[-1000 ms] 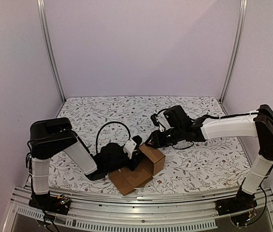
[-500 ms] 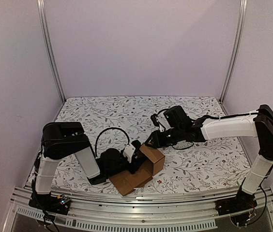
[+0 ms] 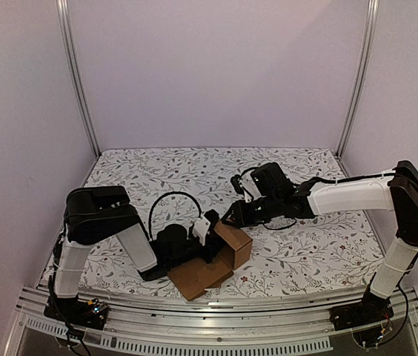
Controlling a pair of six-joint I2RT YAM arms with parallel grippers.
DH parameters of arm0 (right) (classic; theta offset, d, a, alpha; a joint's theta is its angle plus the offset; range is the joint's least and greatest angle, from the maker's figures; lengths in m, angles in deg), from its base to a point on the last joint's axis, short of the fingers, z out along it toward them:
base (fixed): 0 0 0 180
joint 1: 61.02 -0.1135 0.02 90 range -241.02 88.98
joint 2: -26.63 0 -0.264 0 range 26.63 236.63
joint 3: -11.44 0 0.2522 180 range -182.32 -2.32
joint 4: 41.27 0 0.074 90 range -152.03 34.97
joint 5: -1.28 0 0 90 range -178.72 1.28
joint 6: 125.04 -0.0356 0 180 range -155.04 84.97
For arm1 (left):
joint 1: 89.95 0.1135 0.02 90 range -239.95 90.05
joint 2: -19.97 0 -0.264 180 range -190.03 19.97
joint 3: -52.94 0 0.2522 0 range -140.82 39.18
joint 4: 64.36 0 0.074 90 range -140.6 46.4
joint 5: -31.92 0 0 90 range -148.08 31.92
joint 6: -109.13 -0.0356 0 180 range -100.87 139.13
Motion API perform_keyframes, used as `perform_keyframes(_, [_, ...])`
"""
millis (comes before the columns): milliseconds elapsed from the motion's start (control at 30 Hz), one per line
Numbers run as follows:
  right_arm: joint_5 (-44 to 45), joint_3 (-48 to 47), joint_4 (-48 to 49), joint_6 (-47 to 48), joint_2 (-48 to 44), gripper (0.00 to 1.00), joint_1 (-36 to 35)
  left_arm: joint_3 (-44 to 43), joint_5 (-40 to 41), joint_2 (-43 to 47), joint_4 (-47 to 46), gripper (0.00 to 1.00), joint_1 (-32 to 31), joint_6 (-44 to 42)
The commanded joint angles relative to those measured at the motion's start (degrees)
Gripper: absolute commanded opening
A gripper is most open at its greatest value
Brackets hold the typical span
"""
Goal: Fold the paper box
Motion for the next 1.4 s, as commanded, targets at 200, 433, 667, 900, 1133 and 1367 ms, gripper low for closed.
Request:
perform_keyframes(200, [-0.42,1.83,-2.03,-0.01,-0.01,0.28,-0.42,-2.03,-1.4,-1.94,-11.25,0.28,1.2,1.91])
perform_keyframes(433, [-0.67,2.42,-1.57,-0.32,-0.01,0.28,-0.44,-2.62,-1.42,-1.8,-11.29,0.16,1.53,1.76])
perform_keyframes(667, [-0.82,2.87,-1.1,-0.54,-0.14,0.26,-0.46,-3.52,-1.89,-1.69,-11.3,0.0,1.76,1.98])
perform_keyframes(900, [-0.92,3.26,-0.53,-0.77,-0.01,0.26,-0.42,-3.27,-1.99,-0.93,-11.3,0.0,1.68,1.54])
perform_keyframes(1133, [-0.81,3.23,-0.52,-0.68,-0.18,0.26,-0.47,-2.82,-2.05,-0.23,-11.28,0.11,1.7,1.13])
perform_keyframes(1367, [-0.94,3.31,-0.52,-0.63,-0.27,0.26,-0.45,-3.06,-1.69,0.48,-11.31,0.17,1.67,1.12])
